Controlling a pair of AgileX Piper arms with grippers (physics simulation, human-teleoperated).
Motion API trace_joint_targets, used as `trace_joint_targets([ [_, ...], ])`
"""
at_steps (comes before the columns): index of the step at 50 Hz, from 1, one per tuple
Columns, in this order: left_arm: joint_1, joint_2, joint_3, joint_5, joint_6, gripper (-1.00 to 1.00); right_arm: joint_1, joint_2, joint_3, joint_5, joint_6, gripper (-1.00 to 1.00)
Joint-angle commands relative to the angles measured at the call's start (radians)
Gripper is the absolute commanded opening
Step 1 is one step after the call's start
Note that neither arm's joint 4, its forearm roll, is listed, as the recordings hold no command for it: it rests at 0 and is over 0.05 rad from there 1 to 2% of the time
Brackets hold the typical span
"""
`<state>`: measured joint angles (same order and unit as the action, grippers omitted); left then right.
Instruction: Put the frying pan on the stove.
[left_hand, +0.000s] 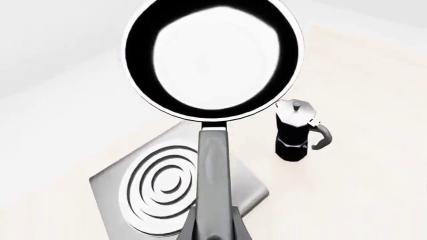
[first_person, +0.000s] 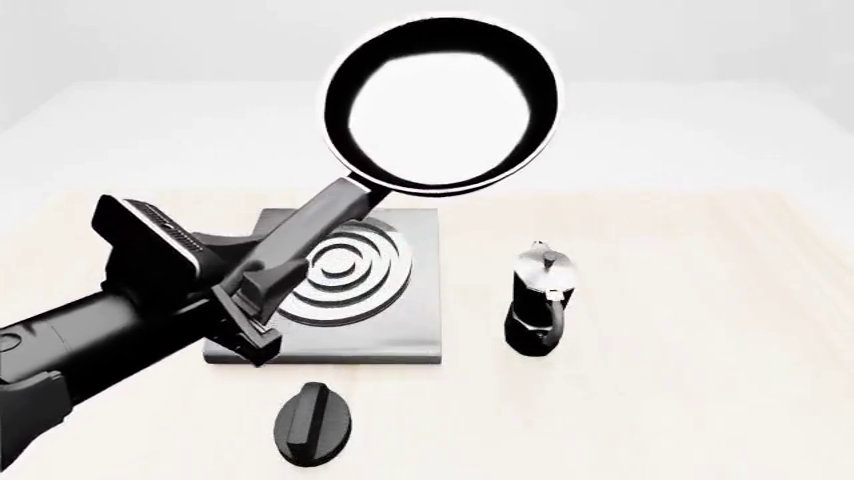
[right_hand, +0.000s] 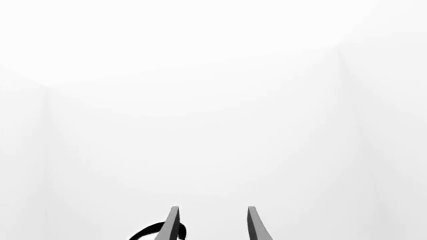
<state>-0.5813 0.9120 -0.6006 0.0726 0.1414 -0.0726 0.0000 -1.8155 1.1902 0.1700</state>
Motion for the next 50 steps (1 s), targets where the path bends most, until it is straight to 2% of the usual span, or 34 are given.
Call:
trace_joint_targets([
  [1, 0.021, -0.076, 0.041, 0.015, -0.025, -1.0, 0.002, 0.0, 0.028, -0.028, -0.005, 1.0],
  [24, 0.071, -0.177, 0.108, 0.125, -0.067, -1.0, 0.002, 0.0, -0.013, 0.015, -0.013, 1.0],
  [34, 0.097, -0.229, 0.136, 0.182, -0.088, -1.0, 0.007, 0.0, -0.004, 0.005, -0.018, 1.0],
  [42, 0.104, -0.256, 0.147, 0.208, -0.096, -1.0, 0.007, 0.0, 0.039, -0.037, -0.019, 1.0],
  [50, 0.111, -0.275, 0.163, 0.222, -0.105, -1.0, 0.008, 0.0, 0.022, -0.02, -0.021, 1.0],
])
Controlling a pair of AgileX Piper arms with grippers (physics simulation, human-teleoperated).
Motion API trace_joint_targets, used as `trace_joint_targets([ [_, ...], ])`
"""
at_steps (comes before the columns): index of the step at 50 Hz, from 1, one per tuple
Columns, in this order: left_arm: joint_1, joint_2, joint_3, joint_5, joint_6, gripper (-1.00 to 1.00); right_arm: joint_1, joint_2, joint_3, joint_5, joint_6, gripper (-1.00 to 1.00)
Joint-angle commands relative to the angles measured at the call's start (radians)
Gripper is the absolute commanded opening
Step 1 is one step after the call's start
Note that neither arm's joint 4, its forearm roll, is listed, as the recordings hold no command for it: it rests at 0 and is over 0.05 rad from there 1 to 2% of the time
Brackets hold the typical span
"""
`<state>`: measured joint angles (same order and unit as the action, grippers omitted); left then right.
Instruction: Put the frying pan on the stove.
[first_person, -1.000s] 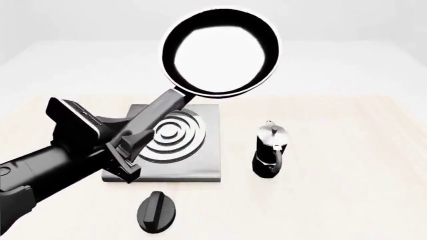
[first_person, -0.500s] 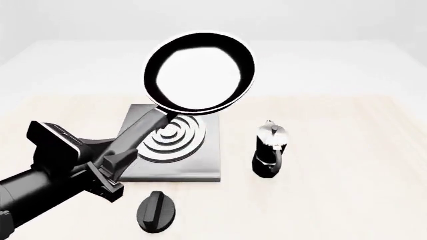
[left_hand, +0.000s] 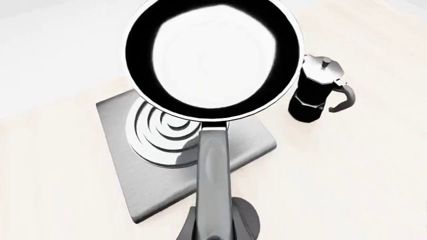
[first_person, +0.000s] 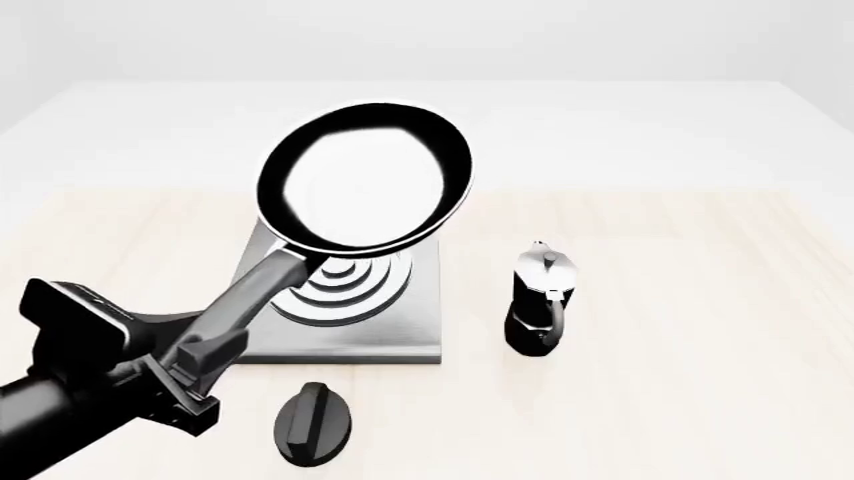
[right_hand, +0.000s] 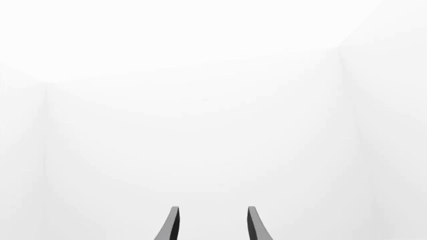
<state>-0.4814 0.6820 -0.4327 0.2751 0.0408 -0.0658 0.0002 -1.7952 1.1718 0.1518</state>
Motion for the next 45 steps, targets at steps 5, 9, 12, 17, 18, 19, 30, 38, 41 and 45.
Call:
trace_joint_targets([
  [5, 0.011, -0.057, 0.013, 0.023, -0.015, -1.0, 0.005, 0.0, -0.012, 0.011, -0.006, 1.0],
  [9, 0.016, -0.073, 0.024, 0.035, -0.022, -1.0, 0.006, 0.0, 0.001, 0.0, -0.007, 1.0],
  [12, 0.019, -0.081, 0.033, 0.044, -0.027, -1.0, 0.009, 0.0, -0.003, 0.004, -0.01, 1.0],
  [17, 0.025, -0.099, 0.041, 0.069, -0.032, -1.0, 0.01, 0.0, -0.01, 0.011, -0.012, 1.0],
  [18, 0.025, -0.099, 0.041, 0.069, -0.032, -1.0, 0.01, 0.0, -0.009, 0.01, -0.012, 1.0],
  [19, 0.028, -0.103, 0.04, 0.076, -0.03, -1.0, 0.01, 0.0, -0.008, 0.009, -0.012, 1.0],
  [30, 0.069, -0.152, 0.069, 0.123, -0.038, -1.0, 0.012, 0.0, -0.012, 0.012, -0.014, 1.0],
  [38, 0.086, -0.15, 0.068, 0.131, -0.035, -1.0, 0.013, 0.0, -0.011, 0.011, -0.014, 1.0],
  [41, 0.091, -0.155, 0.066, 0.14, -0.034, -1.0, 0.013, 0.0, -0.007, 0.008, -0.015, 1.0],
  [45, 0.098, -0.167, 0.072, 0.15, -0.035, -1.0, 0.013, 0.0, -0.015, 0.014, -0.014, 1.0],
])
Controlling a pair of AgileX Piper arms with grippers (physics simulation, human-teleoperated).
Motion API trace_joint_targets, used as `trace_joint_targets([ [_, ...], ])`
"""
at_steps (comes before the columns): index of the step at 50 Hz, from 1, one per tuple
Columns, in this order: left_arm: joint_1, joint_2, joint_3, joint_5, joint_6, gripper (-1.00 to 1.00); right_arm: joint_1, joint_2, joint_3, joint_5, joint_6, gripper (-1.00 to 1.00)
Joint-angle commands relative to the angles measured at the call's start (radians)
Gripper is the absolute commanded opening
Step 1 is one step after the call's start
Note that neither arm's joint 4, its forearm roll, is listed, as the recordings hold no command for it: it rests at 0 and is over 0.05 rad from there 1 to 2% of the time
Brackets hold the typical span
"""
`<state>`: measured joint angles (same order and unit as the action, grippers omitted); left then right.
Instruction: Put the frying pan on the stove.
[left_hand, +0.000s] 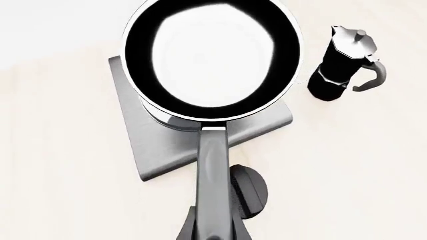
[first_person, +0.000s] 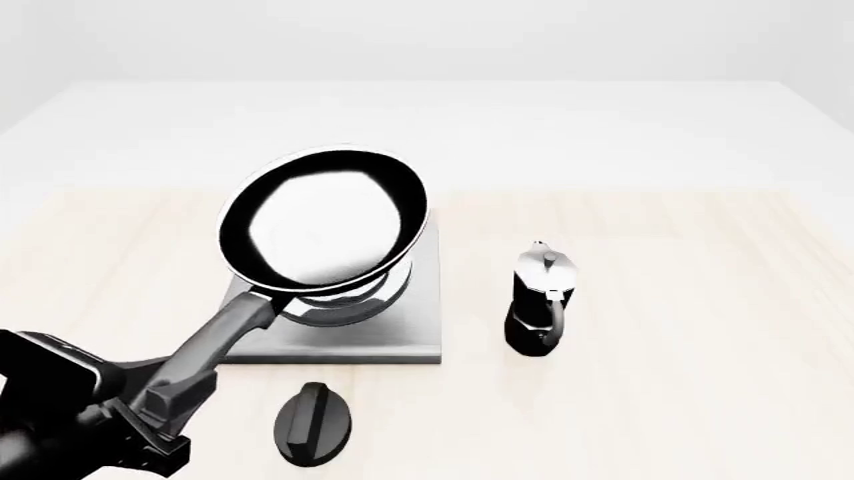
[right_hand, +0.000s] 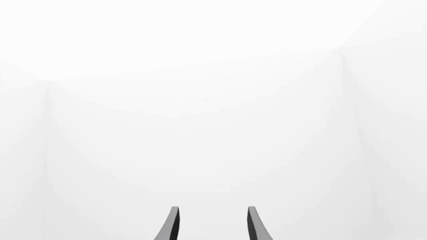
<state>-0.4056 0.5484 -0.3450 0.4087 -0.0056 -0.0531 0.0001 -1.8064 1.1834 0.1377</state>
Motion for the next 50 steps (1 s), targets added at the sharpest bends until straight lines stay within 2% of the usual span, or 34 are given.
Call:
trace_joint_targets([
  [1, 0.022, -0.036, -0.013, 0.017, 0.011, -1.0, 0.001, 0.0, -0.008, 0.008, 0.0, 1.0],
  [11, 0.018, -0.024, 0.017, -0.01, -0.003, -1.0, 0.002, 0.0, -0.004, 0.002, -0.001, 1.0],
  [19, 0.005, 0.022, 0.037, -0.071, -0.013, -1.0, 0.005, 0.0, -0.037, 0.03, -0.003, 1.0],
  [26, 0.002, 0.068, 0.046, -0.124, -0.018, -1.0, 0.006, 0.0, -0.022, 0.018, -0.009, 1.0],
  [50, 0.032, 0.083, 0.079, -0.147, -0.031, -1.0, 0.007, 0.0, -0.039, 0.031, -0.006, 1.0],
])
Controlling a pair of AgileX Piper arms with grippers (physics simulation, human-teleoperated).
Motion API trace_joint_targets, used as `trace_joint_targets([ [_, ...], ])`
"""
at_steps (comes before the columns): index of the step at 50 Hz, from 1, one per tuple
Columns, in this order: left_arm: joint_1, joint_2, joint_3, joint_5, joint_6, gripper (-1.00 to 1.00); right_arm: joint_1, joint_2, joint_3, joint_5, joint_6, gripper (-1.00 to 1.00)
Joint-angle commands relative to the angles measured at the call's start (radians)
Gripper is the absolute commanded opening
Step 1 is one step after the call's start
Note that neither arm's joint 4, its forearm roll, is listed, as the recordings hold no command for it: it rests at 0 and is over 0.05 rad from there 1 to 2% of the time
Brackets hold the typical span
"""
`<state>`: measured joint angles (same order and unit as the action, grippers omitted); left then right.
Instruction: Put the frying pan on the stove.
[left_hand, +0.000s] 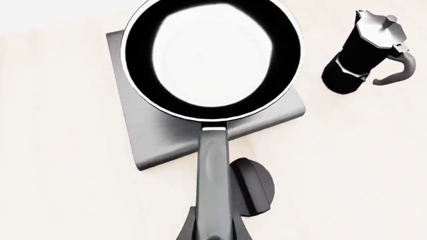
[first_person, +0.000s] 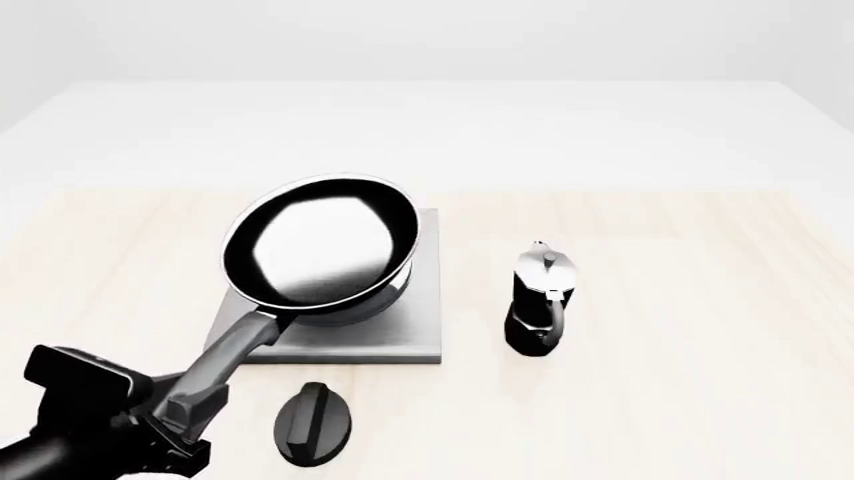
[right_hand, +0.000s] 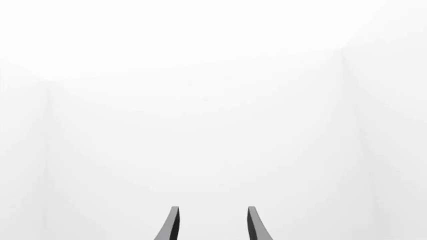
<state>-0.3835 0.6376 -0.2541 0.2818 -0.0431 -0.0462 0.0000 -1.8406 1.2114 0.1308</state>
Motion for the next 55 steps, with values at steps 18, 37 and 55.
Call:
trace_joint_targets([
  [18, 0.022, -0.012, 0.014, -0.035, -0.001, -1.0, 0.0, 0.0, -0.012, 0.006, 0.002, 1.0],
  [37, 0.026, -0.002, 0.02, -0.051, 0.0, -1.0, 0.0, 0.0, -0.012, 0.007, 0.001, 1.0],
  [55, 0.001, 0.096, 0.06, -0.173, -0.026, -1.0, 0.001, 0.0, -0.012, 0.006, 0.0, 1.0],
])
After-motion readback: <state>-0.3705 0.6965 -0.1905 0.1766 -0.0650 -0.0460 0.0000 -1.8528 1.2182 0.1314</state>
